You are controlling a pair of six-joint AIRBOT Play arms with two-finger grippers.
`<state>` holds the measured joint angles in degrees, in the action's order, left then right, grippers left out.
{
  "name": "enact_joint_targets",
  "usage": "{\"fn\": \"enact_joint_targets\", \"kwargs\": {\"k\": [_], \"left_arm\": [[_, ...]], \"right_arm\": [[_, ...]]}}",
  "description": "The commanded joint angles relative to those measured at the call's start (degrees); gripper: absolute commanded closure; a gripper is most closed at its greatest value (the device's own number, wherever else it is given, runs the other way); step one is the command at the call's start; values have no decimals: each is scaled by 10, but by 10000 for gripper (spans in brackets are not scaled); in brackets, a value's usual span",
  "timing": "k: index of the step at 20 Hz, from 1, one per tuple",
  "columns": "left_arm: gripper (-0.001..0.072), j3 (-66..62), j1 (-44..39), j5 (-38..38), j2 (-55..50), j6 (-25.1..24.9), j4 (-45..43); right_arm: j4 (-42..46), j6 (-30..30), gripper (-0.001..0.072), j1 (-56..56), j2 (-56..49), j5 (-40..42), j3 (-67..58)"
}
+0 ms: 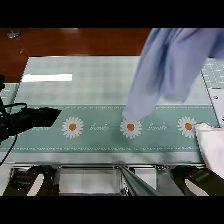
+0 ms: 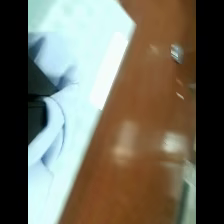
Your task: Fold the shirts.
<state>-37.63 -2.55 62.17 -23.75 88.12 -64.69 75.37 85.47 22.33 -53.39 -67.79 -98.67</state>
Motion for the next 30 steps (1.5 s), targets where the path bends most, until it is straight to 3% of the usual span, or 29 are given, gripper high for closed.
{"fn": "enact_joint_targets", "kwargs": {"k": [1, 5, 10, 12, 15, 18, 22, 25, 30], "left_arm": [[0, 1, 0, -14, -3, 2, 0], [0, 1, 0, -24, -12, 2, 0], [0, 1, 0, -31, -41, 2, 1], [0, 1, 0, -37, -59, 2, 1], [0, 0, 0, -14, -84, 2, 18], [-1, 3, 0, 99, -116, -6, 35], [0, 89, 0, 168, -147, -18, 57], [0, 196, 0, 57, -158, -41, 138], [0, 263, -22, -131, -184, -67, 289]], "right_arm": [[-3, 38, 695, 94, -5, -2, 143], [-77, 73, 695, 177, -95, 149, 300], [-241, 53, 680, 258, -273, 235, 303], [-278, 33, 92, 246, -289, 228, 301], [-264, 7, 83, 139, -248, 105, 250], [-197, 7, 83, -44, -149, -9, 223], [-50, 9, 84, -280, -7, -83, 330], [-121, 17, 86, -387, 77, -39, 520], [-212, -6, 87, -346, 116, 12, 715]]}}
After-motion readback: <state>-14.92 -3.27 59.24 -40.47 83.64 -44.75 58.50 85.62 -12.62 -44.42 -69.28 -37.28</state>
